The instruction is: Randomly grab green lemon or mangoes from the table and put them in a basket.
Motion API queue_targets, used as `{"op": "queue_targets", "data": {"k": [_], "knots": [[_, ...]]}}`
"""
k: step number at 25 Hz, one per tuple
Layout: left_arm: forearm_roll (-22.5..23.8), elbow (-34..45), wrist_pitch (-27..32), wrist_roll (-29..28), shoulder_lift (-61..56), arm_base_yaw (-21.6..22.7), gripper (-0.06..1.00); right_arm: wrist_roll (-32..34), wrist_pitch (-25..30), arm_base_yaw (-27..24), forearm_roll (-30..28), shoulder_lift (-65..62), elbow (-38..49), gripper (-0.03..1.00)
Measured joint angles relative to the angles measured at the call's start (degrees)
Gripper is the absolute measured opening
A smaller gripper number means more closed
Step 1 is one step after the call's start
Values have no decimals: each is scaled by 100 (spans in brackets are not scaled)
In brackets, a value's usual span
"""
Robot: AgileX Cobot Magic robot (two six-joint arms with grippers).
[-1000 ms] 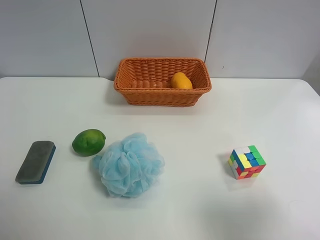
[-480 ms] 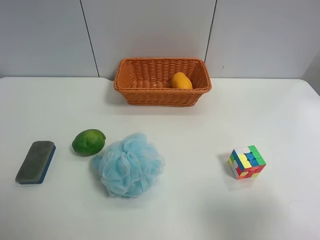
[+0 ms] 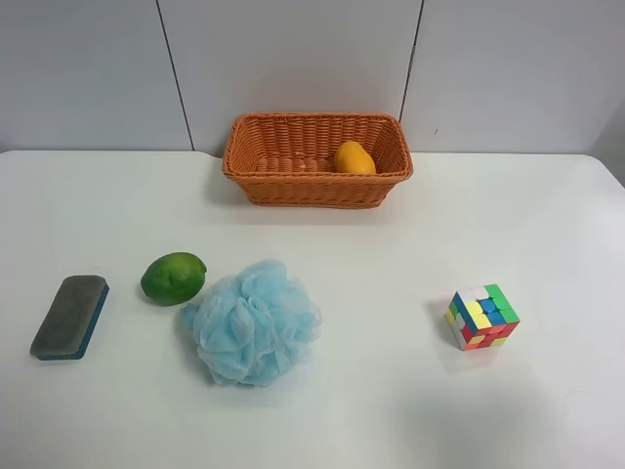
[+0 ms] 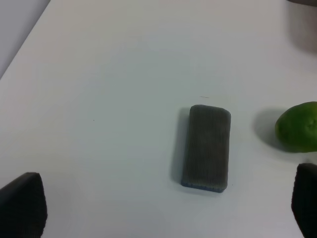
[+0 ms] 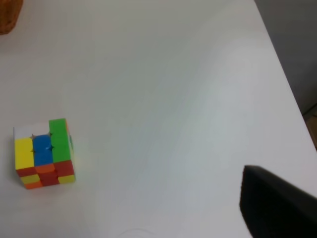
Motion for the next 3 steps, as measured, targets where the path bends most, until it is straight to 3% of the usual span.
{"op": "queue_targets", "data": {"k": [3], "knots": [[0,0,0,0,0,0,99,0,0,0,0,0,0,98]]}}
